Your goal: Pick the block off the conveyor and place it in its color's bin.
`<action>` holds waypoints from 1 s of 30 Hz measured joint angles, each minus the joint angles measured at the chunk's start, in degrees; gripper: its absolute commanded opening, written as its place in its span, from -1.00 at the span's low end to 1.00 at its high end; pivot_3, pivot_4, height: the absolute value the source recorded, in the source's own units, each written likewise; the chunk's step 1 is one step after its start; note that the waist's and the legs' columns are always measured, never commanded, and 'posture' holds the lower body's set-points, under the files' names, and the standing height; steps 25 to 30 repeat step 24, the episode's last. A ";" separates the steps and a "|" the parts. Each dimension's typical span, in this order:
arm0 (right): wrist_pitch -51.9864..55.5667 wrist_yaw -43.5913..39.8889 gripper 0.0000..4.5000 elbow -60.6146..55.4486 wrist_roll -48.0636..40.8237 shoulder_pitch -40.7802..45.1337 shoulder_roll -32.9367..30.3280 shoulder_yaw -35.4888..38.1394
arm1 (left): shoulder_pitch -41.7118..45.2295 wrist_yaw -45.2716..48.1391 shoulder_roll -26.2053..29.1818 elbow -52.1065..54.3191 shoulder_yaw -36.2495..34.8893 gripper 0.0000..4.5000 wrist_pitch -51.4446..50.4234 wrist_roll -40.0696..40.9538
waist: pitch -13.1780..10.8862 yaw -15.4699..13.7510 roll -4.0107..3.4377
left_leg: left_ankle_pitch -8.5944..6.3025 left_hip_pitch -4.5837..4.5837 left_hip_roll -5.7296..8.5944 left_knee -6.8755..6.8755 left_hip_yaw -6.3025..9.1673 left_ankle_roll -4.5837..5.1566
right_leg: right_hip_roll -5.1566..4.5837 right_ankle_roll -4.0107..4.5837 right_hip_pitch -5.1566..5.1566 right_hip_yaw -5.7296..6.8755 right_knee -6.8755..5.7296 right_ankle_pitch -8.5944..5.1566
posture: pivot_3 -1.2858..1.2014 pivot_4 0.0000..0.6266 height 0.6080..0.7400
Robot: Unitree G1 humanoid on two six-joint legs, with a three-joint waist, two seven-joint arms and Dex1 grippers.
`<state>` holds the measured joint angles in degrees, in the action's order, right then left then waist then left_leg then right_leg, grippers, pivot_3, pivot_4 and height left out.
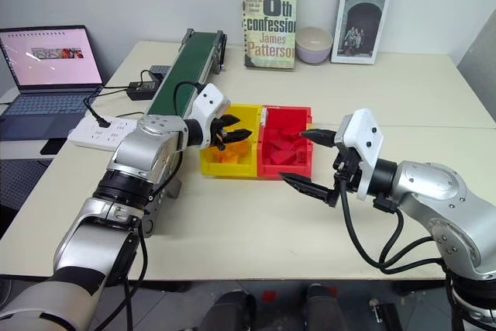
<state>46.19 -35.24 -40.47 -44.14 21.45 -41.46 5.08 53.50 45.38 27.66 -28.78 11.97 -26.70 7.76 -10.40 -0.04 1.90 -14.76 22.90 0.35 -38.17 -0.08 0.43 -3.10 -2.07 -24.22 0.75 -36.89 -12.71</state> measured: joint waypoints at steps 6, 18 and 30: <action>0.57 1.31 1.00 -0.40 -0.02 -0.28 0.00 0.16 | 0.49 1.45 0.16 0.18 -1.08 0.99 0.60 -0.18 | 0.00 0.03 0.00 | 0.00 -0.01 -0.02 0.00 0.04 0.00 | 0.02 0.00 -0.01 0.00 -0.03 0.00 | 0.03 -0.52 1.00; -5.07 -6.99 1.00 10.35 5.05 4.68 -2.10 -3.14 | -13.10 15.85 22.44 22.24 -7.88 0.99 -6.87 5.30 | -0.02 0.98 -0.03 | 0.00 -0.06 -0.10 0.06 0.10 0.00 | 0.05 0.01 -0.02 -0.02 -0.06 -0.02 | 0.03 -0.52 1.00; -7.18 -10.25 1.00 15.27 5.92 5.93 -1.12 -4.04 | -22.72 19.80 30.28 33.59 -15.74 0.99 -9.82 10.36 | -0.02 0.48 -0.03 | 0.00 -0.06 -0.03 0.04 -0.02 0.00 | -0.04 0.01 -0.01 -0.08 -0.01 -0.02 | 0.03 -0.52 1.00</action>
